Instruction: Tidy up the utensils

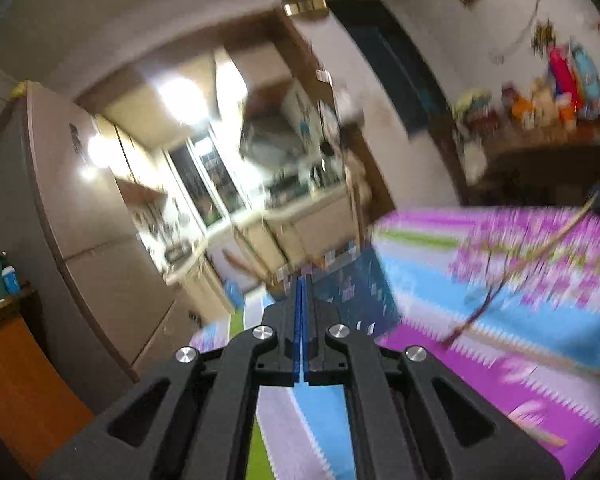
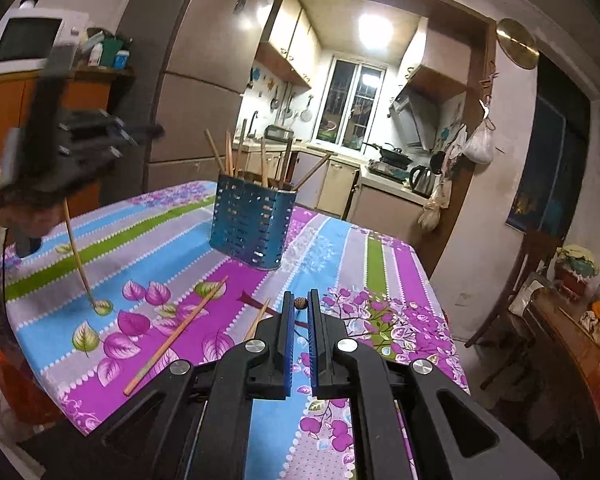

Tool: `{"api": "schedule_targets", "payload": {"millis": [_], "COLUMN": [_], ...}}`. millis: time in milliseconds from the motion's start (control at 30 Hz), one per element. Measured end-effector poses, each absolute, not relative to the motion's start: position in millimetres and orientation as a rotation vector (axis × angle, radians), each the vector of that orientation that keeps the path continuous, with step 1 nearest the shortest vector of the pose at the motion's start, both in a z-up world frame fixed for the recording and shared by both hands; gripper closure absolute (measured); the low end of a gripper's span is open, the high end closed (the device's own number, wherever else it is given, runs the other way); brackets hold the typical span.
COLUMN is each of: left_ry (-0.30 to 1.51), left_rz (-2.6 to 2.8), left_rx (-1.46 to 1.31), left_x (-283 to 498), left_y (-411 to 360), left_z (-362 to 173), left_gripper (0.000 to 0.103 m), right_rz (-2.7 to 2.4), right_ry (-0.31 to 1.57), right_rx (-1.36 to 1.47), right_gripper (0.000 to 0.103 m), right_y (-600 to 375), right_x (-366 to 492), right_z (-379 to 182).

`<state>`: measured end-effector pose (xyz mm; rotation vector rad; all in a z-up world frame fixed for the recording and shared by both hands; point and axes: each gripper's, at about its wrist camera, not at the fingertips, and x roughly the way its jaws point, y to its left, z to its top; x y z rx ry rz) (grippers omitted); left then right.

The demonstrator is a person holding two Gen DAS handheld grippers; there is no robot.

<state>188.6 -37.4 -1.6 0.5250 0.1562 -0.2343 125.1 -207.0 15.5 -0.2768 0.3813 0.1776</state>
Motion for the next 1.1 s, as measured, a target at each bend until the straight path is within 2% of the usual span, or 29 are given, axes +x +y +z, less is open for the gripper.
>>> {"api": "schedule_targets", "payload": {"millis": [233,267,467,533,633,733,767,800,1000,1100], "left_ry": [0.185,0.198,0.079,0.056,0.174,0.374,0.442,0.499,0.796,0.851], "left_rz": [-0.255,-0.242,-0.135,-0.116,-0.14,-0.237,-0.275,-0.307,-0.458,-0.488], "left_rx": [0.617,0.659,0.667,0.613,0.454,0.279,0.234,0.208,0.089,0.069], "left_x": [178.3,176.9,166.2,160.3,163.7,163.2,161.2,157.8,143.9,135.8], "left_y": [-44.0,-47.7,-43.7,-35.7,-16.4,2.7,4.8,3.6,-17.6,-25.0], "left_z": [-69.5,-77.5,-64.6,-34.5,10.0,24.5,22.2,16.9,-35.7,-52.3], "left_gripper": [0.103,0.1,0.1,0.1,0.1,0.085,0.078,0.076,0.073,0.073], "right_rz": [0.176,0.174,0.178,0.191,0.2,0.229,0.246,0.256,0.24,0.243], "right_ry": [0.404,0.408,0.418,0.426,0.439,0.454,0.499,0.569,0.717,0.742], "right_rx": [-0.278,-0.28,-0.287,-0.28,-0.247,-0.187,-0.155,-0.129,-0.11,-0.088], "right_gripper": [0.096,0.096,0.096,0.096,0.096,0.096,0.095,0.095,0.095,0.094], "right_y": [-212.7,-213.5,-213.8,-217.5,-227.1,-236.6,-240.1,-242.6,-240.6,-243.4], "right_x": [126.5,126.9,125.3,126.4,132.9,144.5,154.2,166.5,165.9,152.4], "right_z": [9.5,8.6,7.9,11.7,14.5,8.8,1.8,-9.2,-51.9,-56.5]}}
